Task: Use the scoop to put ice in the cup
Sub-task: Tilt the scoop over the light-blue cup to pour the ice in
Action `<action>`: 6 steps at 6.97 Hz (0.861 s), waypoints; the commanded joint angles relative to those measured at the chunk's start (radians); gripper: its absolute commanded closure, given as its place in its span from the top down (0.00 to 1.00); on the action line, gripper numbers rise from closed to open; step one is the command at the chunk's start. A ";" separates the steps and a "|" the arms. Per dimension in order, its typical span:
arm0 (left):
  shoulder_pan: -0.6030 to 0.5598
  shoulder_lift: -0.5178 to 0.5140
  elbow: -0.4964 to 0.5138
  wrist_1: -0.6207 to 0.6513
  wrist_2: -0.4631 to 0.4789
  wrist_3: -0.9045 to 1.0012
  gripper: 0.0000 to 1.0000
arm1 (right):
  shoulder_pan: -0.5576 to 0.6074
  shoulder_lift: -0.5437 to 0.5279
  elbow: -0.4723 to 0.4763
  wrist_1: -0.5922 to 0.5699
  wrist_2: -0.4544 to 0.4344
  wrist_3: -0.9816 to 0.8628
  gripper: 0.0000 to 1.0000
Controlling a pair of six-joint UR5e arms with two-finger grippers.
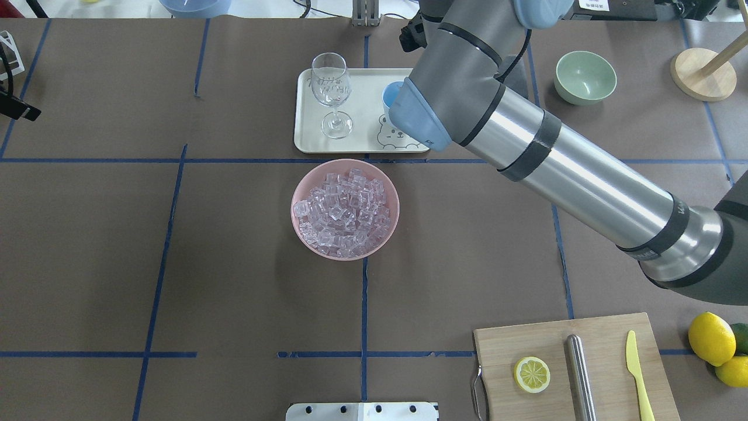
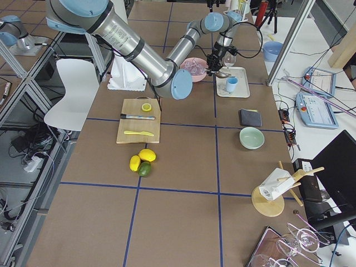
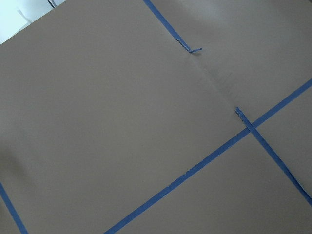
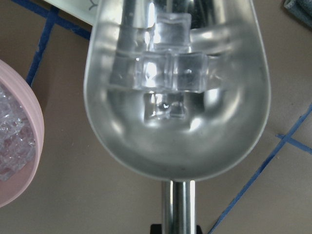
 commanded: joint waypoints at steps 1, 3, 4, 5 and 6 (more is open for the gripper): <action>0.000 0.000 0.002 -0.001 0.000 0.000 1.00 | 0.000 0.051 -0.075 -0.025 0.000 -0.002 0.00; 0.000 0.000 0.002 -0.001 -0.002 0.000 1.00 | 0.000 0.057 -0.073 -0.069 0.000 -0.008 0.00; 0.000 0.000 0.003 -0.002 -0.002 0.000 1.00 | 0.000 0.060 -0.072 -0.083 0.000 -0.010 0.00; 0.000 0.000 0.003 -0.002 -0.002 0.000 1.00 | 0.000 0.065 -0.073 -0.085 0.000 -0.010 0.00; 0.002 0.000 0.003 -0.001 -0.003 0.000 1.00 | 0.000 0.067 -0.078 -0.088 0.000 -0.010 0.00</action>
